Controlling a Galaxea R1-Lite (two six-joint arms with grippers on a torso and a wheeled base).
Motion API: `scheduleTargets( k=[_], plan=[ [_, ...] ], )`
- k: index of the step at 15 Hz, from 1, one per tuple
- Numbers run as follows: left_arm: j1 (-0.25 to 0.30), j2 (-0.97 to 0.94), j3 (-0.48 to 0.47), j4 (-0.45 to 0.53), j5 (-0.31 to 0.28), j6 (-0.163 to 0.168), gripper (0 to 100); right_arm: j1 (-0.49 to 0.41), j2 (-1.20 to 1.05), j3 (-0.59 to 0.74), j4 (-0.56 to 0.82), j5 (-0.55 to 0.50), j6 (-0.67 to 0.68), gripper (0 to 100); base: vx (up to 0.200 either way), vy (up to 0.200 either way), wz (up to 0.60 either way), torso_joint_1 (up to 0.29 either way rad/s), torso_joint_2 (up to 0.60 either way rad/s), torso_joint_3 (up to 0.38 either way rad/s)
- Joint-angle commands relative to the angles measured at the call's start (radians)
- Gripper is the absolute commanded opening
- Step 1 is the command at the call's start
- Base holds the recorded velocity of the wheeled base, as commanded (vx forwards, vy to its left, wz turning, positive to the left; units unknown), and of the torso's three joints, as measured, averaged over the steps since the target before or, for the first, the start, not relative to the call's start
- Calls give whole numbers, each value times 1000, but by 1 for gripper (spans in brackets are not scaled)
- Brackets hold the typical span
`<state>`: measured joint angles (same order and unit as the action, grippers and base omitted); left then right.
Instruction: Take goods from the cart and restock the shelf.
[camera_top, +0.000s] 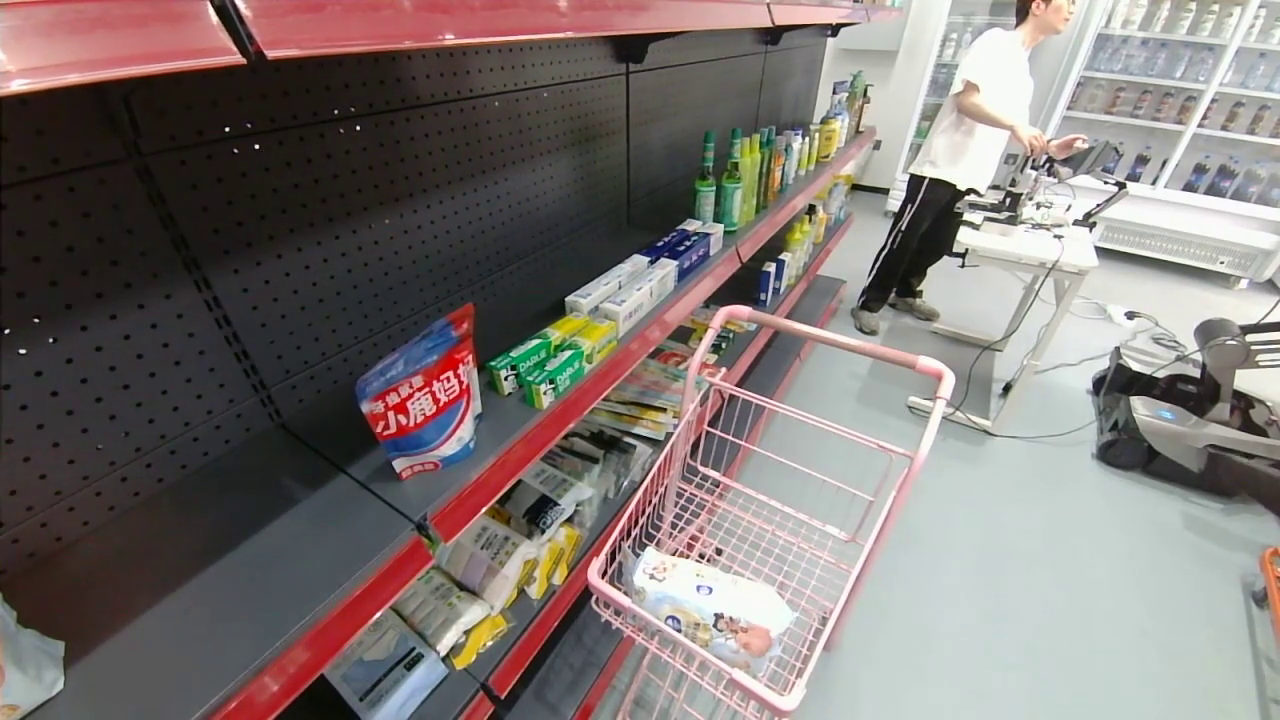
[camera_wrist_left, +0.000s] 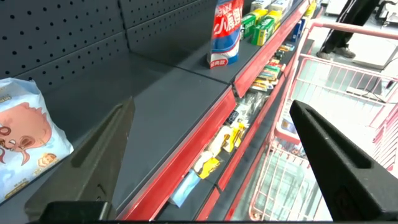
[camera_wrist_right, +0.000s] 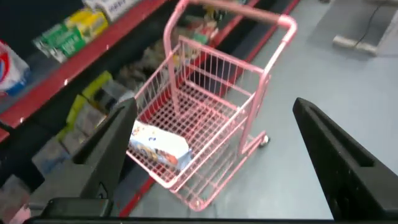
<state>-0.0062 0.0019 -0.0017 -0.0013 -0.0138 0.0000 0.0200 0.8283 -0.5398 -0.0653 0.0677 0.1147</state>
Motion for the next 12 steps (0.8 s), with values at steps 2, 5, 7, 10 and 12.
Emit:
scheduleTargets(
  k=[2,5,7,10,12],
  plan=[
    [0,0,0,0,0,0,100,-11,775,-154,-129,142,-185,100,0,0,0,0,0,0],
    [0,0,0,0,0,0,100,21,1026,-212,-126,291,-375,100,0,0,0,0,0,0],
    [0,0,0,0,0,0,100,58,1147,-253,-125,294,-510,100,0,0,0,0,0,0],
    [0,0,0,0,0,0,100,83,1275,-324,-125,299,-625,100,0,0,0,0,0,0],
    [0,0,0,0,0,0,100,112,1376,-414,-123,296,-668,100,0,0,0,0,0,0]
  ],
)
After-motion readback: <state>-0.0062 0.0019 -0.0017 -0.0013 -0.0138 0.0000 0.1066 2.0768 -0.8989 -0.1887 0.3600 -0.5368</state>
